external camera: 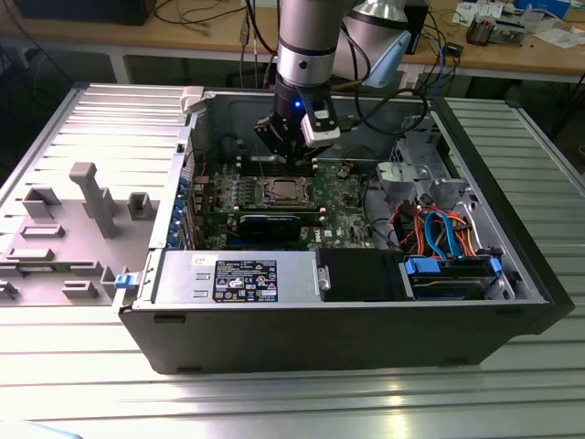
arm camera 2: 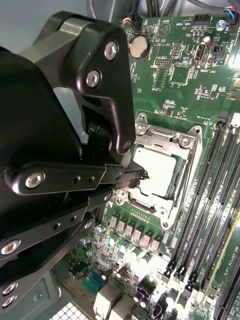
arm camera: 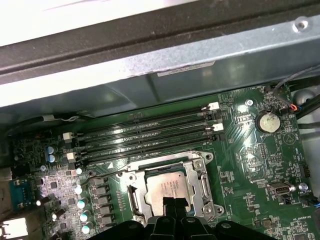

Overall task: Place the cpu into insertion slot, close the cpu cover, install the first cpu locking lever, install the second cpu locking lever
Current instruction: 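Install the first cpu locking lever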

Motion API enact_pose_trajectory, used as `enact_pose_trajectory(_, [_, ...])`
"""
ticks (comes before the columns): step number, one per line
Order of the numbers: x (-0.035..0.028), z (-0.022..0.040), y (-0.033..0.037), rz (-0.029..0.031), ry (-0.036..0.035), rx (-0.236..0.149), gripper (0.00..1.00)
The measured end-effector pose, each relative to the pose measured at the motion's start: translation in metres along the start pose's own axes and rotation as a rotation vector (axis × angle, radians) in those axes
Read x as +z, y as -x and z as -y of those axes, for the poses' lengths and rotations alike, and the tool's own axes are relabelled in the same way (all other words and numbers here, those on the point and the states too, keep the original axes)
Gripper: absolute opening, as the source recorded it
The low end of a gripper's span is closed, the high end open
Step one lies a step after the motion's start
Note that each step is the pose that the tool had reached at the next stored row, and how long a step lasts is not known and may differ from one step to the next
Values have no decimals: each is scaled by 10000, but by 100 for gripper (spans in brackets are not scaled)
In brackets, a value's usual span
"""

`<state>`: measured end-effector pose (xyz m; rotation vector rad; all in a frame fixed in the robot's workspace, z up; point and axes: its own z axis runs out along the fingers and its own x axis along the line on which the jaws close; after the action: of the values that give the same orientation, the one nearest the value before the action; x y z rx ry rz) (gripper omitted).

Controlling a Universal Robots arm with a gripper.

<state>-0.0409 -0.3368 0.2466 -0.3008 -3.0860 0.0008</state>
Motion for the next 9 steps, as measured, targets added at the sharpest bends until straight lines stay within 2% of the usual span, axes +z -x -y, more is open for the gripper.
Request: enact_pose_trajectory(9, [0,0,0,1,-8,-192,11])
